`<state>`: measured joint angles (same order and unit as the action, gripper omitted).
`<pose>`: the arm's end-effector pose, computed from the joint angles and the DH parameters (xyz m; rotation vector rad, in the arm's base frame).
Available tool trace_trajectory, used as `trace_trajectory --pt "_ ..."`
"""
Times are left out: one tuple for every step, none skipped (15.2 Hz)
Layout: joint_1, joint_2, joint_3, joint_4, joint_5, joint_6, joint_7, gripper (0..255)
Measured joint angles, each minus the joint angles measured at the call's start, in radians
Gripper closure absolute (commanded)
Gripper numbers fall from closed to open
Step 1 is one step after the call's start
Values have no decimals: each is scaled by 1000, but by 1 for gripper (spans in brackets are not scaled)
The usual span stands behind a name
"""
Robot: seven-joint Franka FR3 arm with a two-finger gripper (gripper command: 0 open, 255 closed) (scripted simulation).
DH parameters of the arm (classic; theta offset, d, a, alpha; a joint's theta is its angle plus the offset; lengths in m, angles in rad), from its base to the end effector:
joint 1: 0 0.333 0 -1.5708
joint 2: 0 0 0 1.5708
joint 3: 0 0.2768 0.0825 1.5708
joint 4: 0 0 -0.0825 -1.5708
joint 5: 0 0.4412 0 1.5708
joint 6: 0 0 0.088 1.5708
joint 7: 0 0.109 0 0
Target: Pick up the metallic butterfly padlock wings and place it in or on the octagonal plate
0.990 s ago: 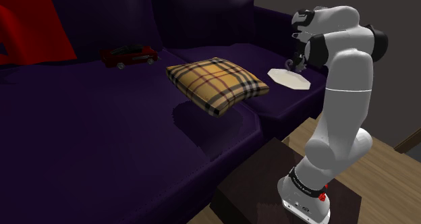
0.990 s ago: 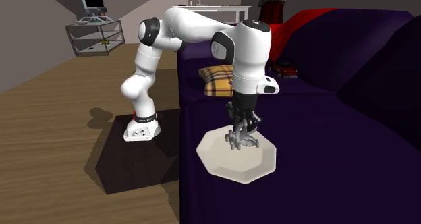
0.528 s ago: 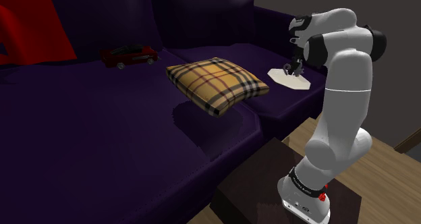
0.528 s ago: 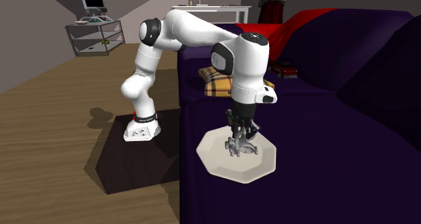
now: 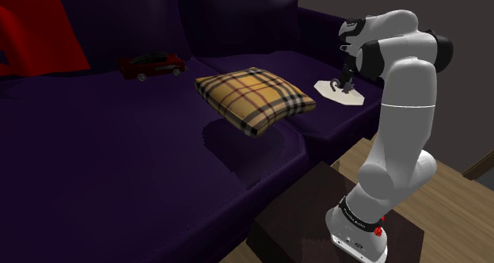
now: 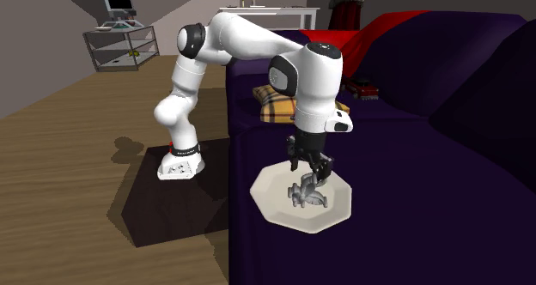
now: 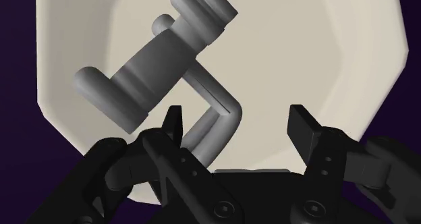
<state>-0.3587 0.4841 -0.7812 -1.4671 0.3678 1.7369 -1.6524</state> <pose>0.3849 -0.5897 0.4065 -2.9762 -0.7344 -0.0170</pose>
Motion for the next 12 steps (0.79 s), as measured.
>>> trace_trajectory --pt "0 0 0 0 0 0 0 0" --pt "0 0 0 0 0 0 0 0" --pt "0 0 0 0 0 0 0 0" --pt "0 0 0 0 0 0 0 0" --pt "-3 0 -1 18 -1 -17 3 0" --pt "-6 -2 -2 39 -3 -38 7 0" --pt "-13 -3 -3 65 -5 -64 7 0" --pt "-24 3 -3 101 -3 -93 10 0" --pt "-30 6 -2 122 -2 -110 11 0" --pt "-34 7 -3 134 -2 -121 11 0" --pt "-36 8 -2 140 -1 -126 11 0" --pt "-37 8 -3 143 -1 -129 11 0"
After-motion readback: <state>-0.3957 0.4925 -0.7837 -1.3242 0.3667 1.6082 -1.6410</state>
